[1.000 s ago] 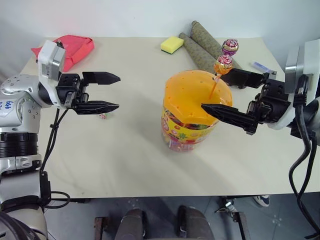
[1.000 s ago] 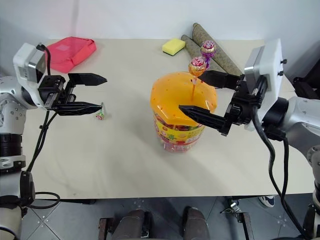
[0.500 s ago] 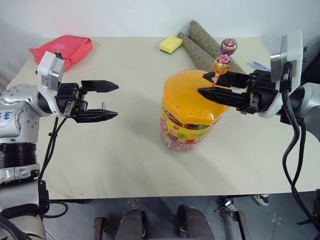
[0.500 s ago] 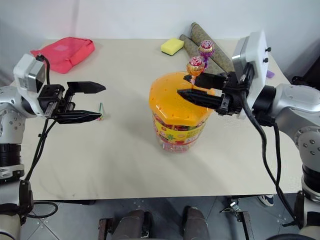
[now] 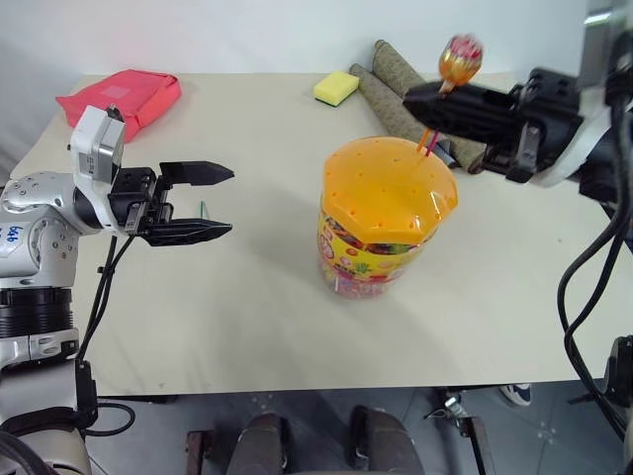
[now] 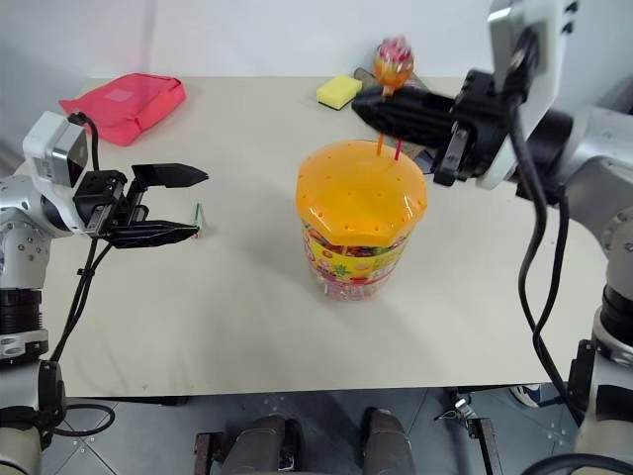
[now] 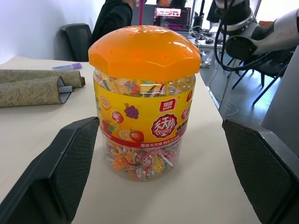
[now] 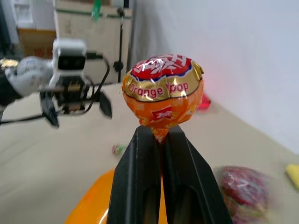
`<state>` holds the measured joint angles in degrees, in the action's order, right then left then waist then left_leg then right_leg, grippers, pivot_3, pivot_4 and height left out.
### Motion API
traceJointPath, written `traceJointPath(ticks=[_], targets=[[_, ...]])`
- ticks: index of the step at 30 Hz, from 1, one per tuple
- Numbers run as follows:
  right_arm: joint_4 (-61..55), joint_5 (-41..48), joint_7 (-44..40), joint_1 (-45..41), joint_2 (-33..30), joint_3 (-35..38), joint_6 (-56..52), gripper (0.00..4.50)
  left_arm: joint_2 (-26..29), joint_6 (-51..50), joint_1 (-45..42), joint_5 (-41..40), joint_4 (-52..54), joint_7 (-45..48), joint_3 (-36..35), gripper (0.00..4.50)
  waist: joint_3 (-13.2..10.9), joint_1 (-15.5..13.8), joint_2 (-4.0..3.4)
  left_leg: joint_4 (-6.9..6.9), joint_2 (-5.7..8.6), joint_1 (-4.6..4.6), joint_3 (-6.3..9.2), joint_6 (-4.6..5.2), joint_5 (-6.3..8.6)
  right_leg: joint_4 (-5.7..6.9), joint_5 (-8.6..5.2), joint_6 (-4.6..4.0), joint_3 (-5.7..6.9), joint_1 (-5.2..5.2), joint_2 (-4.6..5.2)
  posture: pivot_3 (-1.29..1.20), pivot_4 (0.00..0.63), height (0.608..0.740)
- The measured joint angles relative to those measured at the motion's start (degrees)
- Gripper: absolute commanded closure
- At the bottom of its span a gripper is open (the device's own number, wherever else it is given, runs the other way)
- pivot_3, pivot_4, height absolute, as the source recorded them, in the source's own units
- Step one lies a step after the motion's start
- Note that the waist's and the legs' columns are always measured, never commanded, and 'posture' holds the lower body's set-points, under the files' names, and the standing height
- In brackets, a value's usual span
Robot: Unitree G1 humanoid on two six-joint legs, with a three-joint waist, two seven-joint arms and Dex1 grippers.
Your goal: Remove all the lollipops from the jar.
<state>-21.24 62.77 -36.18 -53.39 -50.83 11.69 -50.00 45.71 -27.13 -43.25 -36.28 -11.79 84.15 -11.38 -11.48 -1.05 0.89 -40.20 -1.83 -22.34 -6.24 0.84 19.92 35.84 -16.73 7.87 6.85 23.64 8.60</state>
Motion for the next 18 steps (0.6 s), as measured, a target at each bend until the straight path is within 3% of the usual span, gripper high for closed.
traceJointPath(ticks=[10,13,16,18], targets=[[3.96,4.15,4.64,-0.51,-11.48,10.57,-8.03,4.47,-0.76,2.33,-0.99,0.0,-3.32,1.77,0.21,0.0,0.0,-0.18,0.0,0.06,0.0,-0.03,-0.05,0.0,0.0,-0.02,0.0,0.0,-0.03,0.06,0.0,0.0,0.15,0.74],[4.82,4.37,5.91,3.74,-16.16,17.9,-11.23,4.47,-0.65,2.88,-1.0,0.04,-4.87,1.77,0.15,0.0,0.0,-0.29,0.01,0.07,0.0,-0.04,-0.06,0.02,0.01,-0.06,0.0,0.0,-0.03,0.05,0.01,0.0,0.15,0.74],[4.61,4.46,6.53,9.45,-16.96,22.95,-13.9,4.47,-0.7,3.12,-1.03,0.06,-4.96,1.77,0.26,0.0,0.02,-0.2,0.04,0.07,0.0,-0.03,-0.1,0.02,0.01,-0.05,0.0,0.0,-0.08,0.05,0.01,0.0,0.15,0.74],[3.42,4.09,6.59,17.58,-17.07,27.8,-16.26,4.47,-0.9,3.42,-1.11,0.06,-5.13,1.78,0.5,0.0,0.05,-0.23,0.08,0.08,-0.02,0.0,-0.1,0.02,0.01,-0.02,0.0,0.0,-0.08,0.04,0.0,0.0,0.15,0.74]])
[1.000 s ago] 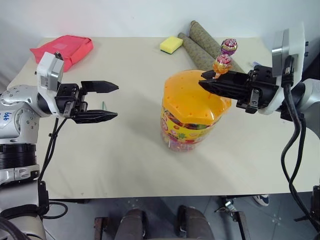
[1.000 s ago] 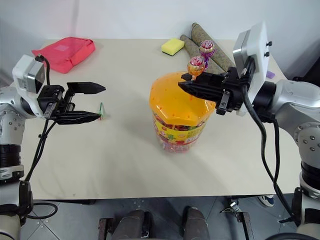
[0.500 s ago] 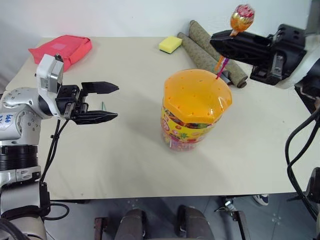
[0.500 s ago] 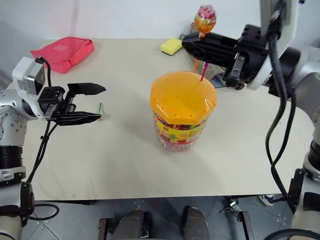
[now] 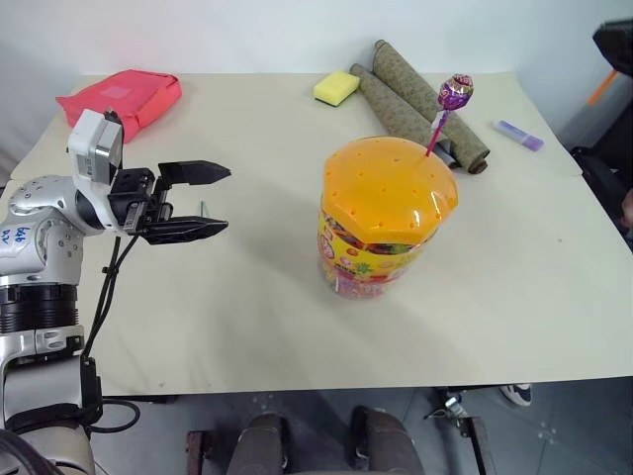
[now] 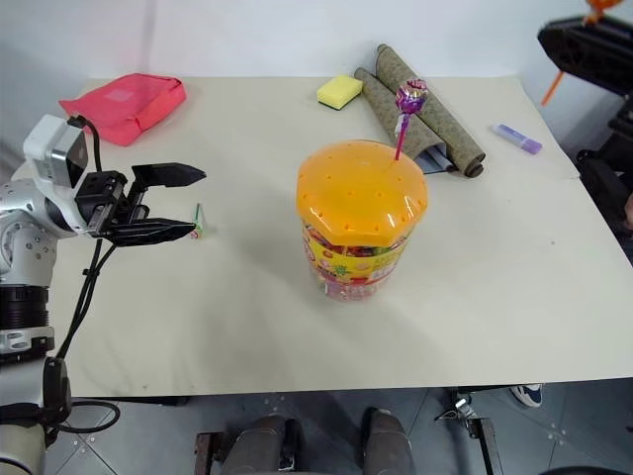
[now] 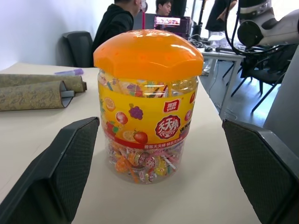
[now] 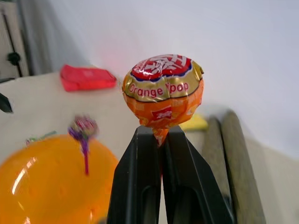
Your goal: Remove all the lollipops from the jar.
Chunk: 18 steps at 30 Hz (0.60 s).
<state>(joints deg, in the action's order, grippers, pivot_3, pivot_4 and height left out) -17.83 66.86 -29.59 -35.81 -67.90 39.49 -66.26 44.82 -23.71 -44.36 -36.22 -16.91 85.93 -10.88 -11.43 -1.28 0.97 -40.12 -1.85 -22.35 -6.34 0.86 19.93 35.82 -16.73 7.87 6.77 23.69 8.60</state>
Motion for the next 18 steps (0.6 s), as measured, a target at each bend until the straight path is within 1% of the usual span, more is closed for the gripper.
traceJointPath(ticks=[2,4,5,8,9,11,14,18], targets=[[-0.89,-1.91,-0.34,8.42,1.41,2.87,-0.87,4.47,-0.1,0.03,0.01,0.0,-0.12,0.01,0.13,0.0,0.02,-0.06,0.03,-0.01,0.01,-0.01,0.0,0.0,0.0,-0.01,0.0,0.0,0.0,-0.01,0.0,0.0,0.15,0.74],[-1.19,-3.15,-0.63,11.8,2.67,3.47,-1.08,4.47,-0.13,0.03,-0.01,0.0,-0.4,0.02,0.24,0.0,0.01,-0.05,0.01,-0.01,0.04,-0.01,-0.03,0.0,0.0,-0.01,0.01,0.01,-0.04,0.01,0.02,0.0,0.15,0.74],[-1.72,-5.68,-0.87,17.5,3.23,4.07,-0.78,4.47,-0.08,0.04,0.0,-0.01,-0.56,0.03,0.23,0.0,0.02,-0.05,0.01,0.0,0.02,0.01,-0.01,0.0,0.0,0.0,0.01,0.01,-0.03,0.0,0.0,0.0,0.15,0.74],[-0.84,-10.09,-2.25,25.07,3.52,3.05,-0.57,4.47,0.37,0.04,0.05,-0.01,-1.11,0.05,0.22,0.0,0.02,-0.05,0.01,0.0,0.03,0.01,-0.02,0.0,0.0,-0.01,0.01,0.01,-0.04,0.0,0.01,0.0,0.15,0.74],[-0.29,-10.83,-2.6,26.07,3.52,2.12,-0.59,4.47,0.67,0.04,0.16,-0.01,-1.24,0.05,0.21,0.0,0.02,-0.04,0.01,-0.01,0.03,0.01,-0.02,0.0,0.0,0.0,0.01,0.01,-0.04,0.0,0.01,0.0,0.15,0.74],[1.53,-13.66,-2.84,27.4,3.52,-2.14,-0.16,4.47,1.37,0.04,0.69,-0.02,-1.26,0.06,0.2,0.0,0.02,0.06,0.01,0.0,0.02,0.04,-0.03,0.0,0.0,0.0,0.01,0.01,-0.05,-0.01,0.0,0.0,0.15,0.74],[4.54,-17.28,-2.91,27.51,3.53,-7.07,1.29,4.47,1.58,0.03,1.63,-0.04,-1.25,0.07,0.19,0.0,0.02,0.14,0.01,0.01,0.02,0.04,-0.04,0.0,0.0,0.0,0.01,0.01,-0.06,0.01,0.0,0.0,0.15,0.74],[12.56,-23.63,-3.87,24.73,4.01,-15.21,5.49,4.47,3.45,0.04,3.68,-0.59,-0.99,0.08,-0.52,0.0,0.02,0.54,0.01,0.02,0.02,0.04,-0.05,0.0,0.0,-0.03,0.01,0.01,-0.06,0.0,0.0,0.0,0.15,0.74]])
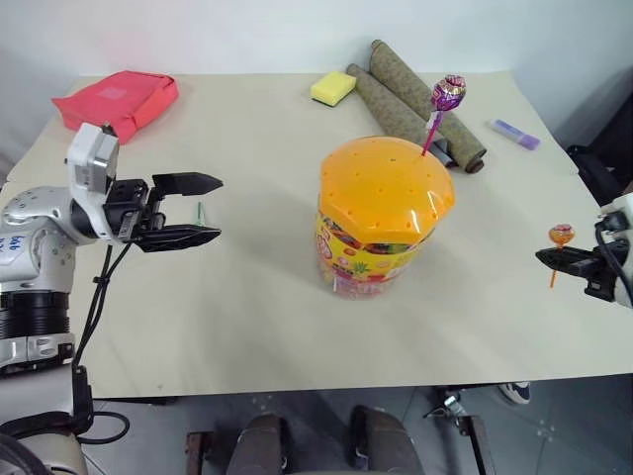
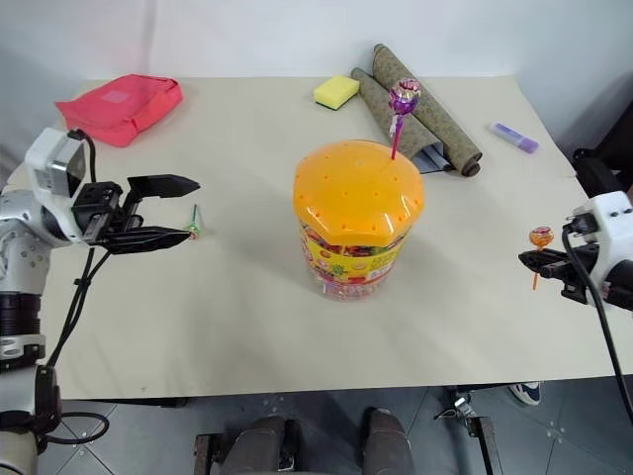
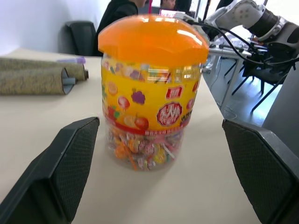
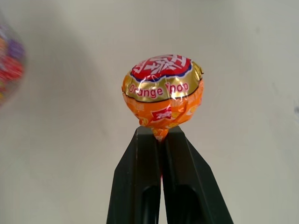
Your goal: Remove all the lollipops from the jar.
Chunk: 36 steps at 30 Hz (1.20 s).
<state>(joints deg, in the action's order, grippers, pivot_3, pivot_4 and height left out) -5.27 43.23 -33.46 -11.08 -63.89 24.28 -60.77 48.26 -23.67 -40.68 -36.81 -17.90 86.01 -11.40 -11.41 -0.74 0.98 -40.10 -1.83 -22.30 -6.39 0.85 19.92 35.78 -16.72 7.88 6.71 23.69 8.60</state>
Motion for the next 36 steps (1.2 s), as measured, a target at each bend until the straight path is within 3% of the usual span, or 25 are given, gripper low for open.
traceJointPath(ticks=[10,13,20,24,31,36], targets=[[14.45,-9.83,-3.5,-7.75,4.24,-10.96,7.08,4.47,1.25,-0.69,5.71,-2.4,6.07,-0.09,-2.87,0.0,-0.01,0.01,-0.04,0.0,-0.01,-0.02,0.01,0.0,0.0,-0.01,0.0,0.0,0.02,0.0,0.01,0.0,0.15,0.74],[16.05,-11.12,-4.53,-8.28,5.28,-11.94,7.46,3.75,1.33,-0.85,6.39,-2.79,6.79,-0.11,-3.67,0.0,-0.01,0.09,-0.05,0.0,-0.01,-0.01,0.0,0.0,0.0,0.0,0.0,0.0,0.01,0.0,0.01,0.0,0.15,0.74],[17.61,-13.18,-5.83,-8.62,5.4,-12.19,8.39,1.34,1.33,-1.31,7.5,-3.35,8.24,-0.46,-3.89,0.0,-0.01,0.06,-0.05,0.0,-0.01,-0.01,0.0,0.0,0.0,0.0,0.0,0.0,0.01,0.0,0.0,0.0,0.15,0.74],[12.73,-12.71,-6.15,-4.29,4.62,-7.81,6.63,0.05,1.31,-1.31,7.5,-3.42,8.47,-0.94,-3.92,0.0,-0.01,-0.22,-0.08,0.01,-0.01,-0.02,0.01,0.0,0.0,0.0,0.0,0.0,0.02,0.01,0.01,0.0,0.15,0.74],[-5.78,-8.51,-11.56,5.44,-1.05,6.12,0.64,0.05,1.23,-1.24,7.43,-3.5,8.5,-1.22,-4.39,0.0,-0.01,-0.54,-0.1,0.01,-0.01,0.03,0.01,-0.01,0.0,0.0,0.0,0.0,0.0,-0.02,0.0,0.0,0.15,0.74],[-12.72,-3.27,-14.67,1.77,-2.9,13.19,-2.83,0.05,0.96,-0.6,6.21,-3.48,7.54,-0.47,-4.24,0.0,-0.01,-0.51,-0.1,0.01,-0.01,0.03,0.01,-0.02,0.01,0.0,0.0,0.0,-0.01,-0.02,0.0,0.0,0.15,0.74]])
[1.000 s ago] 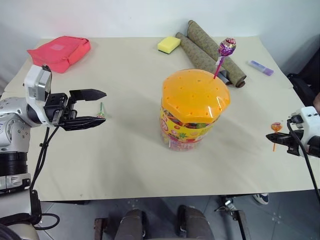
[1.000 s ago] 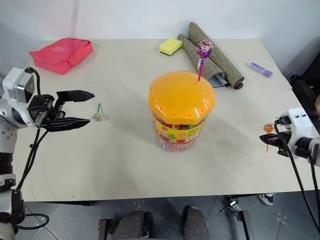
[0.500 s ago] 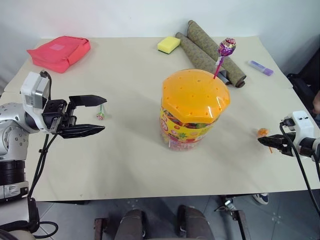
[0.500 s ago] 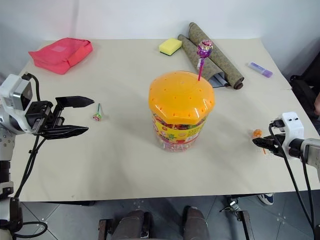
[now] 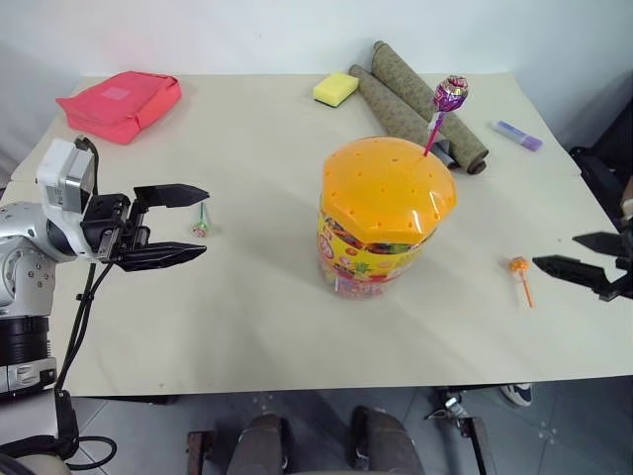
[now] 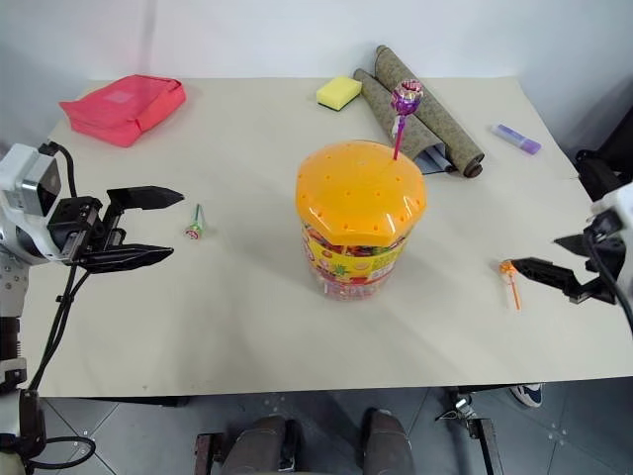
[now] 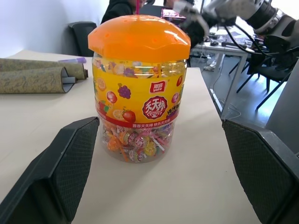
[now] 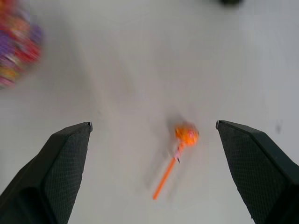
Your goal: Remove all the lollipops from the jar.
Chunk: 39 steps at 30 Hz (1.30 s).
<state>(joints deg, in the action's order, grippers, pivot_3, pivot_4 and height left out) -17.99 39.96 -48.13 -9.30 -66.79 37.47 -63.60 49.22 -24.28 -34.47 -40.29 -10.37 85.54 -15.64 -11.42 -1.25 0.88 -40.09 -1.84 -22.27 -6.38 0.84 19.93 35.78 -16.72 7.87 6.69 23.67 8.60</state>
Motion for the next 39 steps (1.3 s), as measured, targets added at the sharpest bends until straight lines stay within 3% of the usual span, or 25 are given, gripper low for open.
traceJointPath(ticks=[6,14,26,29,39], targets=[[-2.26,7.84,0.96,-15.8,0.31,-5.4,-0.43,0.05,-1.29,1.17,-2.59,0.13,-2.28,0.36,0.55,0.0,0.0,0.35,0.0,0.0,-0.01,0.02,0.0,-0.02,0.01,-0.01,0.0,0.0,-0.01,0.0,-0.01,0.0,0.15,0.74],[2.72,9.16,1.59,-35.38,10.05,-20.73,3.74,0.05,-3.74,0.4,-5.13,-2.46,-3.46,-0.71,-1.51,0.0,0.0,1.07,0.0,0.0,0.0,-0.03,0.01,-0.02,0.01,0.0,0.0,0.0,0.02,0.03,-0.01,0.0,0.15,0.74],[10.66,5.89,-1.54,-44.29,18.84,-30.25,9.76,0.05,-3.68,-0.88,-3.36,-3.91,-1.12,-2.57,-3.77,0.0,0.0,1.4,0.0,0.0,0.01,-0.05,0.01,-0.01,0.01,0.0,0.0,0.0,0.04,0.03,0.0,0.0,0.15,0.74],[11.16,5.95,-2.42,-45.79,19.46,-30.45,9.76,0.69,-3.71,-1.21,-3.32,-4.64,-0.31,-3.26,-4.15,0.0,0.0,1.42,0.0,0.01,0.01,-0.04,0.02,-0.01,0.01,0.0,0.0,0.0,0.05,0.03,0.0,0.0,0.15,0.74],[11.17,6.19,-0.96,-47.18,21.9,-30.27,9.59,4.1,-3.73,-1.3,-2.23,-5.45,0.9,-4.15,-4.58,0.0,0.0,1.43,0.0,0.01,0.0,-0.04,0.01,-0.02,0.01,0.0,0.0,0.0,0.05,0.03,0.0,0.0,0.15,0.74]])
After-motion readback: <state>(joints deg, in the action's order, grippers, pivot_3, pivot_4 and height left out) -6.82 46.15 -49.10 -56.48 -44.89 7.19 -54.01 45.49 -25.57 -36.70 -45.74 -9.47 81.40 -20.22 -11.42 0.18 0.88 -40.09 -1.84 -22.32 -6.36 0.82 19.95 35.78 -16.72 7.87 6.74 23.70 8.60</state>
